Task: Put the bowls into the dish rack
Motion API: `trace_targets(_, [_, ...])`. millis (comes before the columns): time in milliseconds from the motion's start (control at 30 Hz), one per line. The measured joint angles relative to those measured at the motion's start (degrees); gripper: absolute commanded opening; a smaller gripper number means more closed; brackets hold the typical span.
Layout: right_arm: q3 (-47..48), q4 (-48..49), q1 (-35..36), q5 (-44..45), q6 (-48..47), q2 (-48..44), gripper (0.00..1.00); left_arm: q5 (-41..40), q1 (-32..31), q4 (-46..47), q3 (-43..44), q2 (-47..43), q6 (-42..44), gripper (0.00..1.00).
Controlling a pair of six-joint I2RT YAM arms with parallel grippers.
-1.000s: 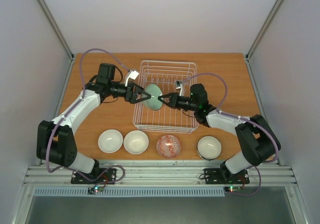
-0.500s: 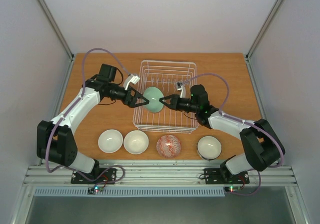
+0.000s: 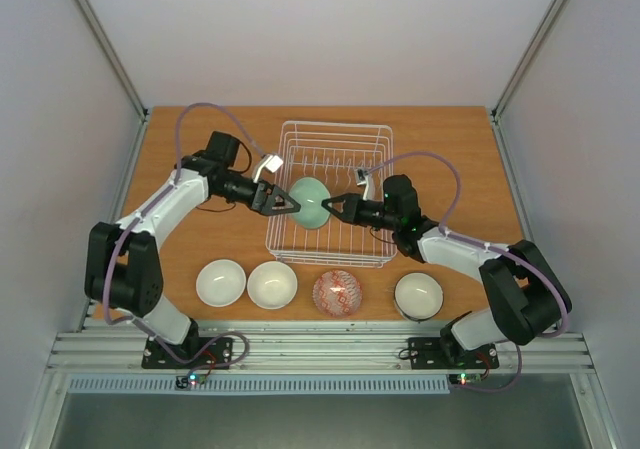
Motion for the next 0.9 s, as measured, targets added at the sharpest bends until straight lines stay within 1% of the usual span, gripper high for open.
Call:
trace_targets(167, [-0.9,2.1,0.0,0.0,0.4,0.0,0.01,5.0,0.4,-2.3,0.5,2.3,0.9,0.97])
trace_targets(400, [-0.9,6.4,0.0,-0.4,1.2,1.2,0.01,8.9,1.1,-4.1,0.8,2.6,2.0,0.93])
trace_targets(667, [-1.8,10.4,0.0,-0.2,3.0,2.9,0.01,9.1,1.4,-3.7,0.8,2.1,1.3,0.86])
trace_targets(900, [-2.4,15.6,0.0,-0.4,4.8,4.5,0.01,8.8,1.4,-2.4,0.7,0.5,-0.5,0.85])
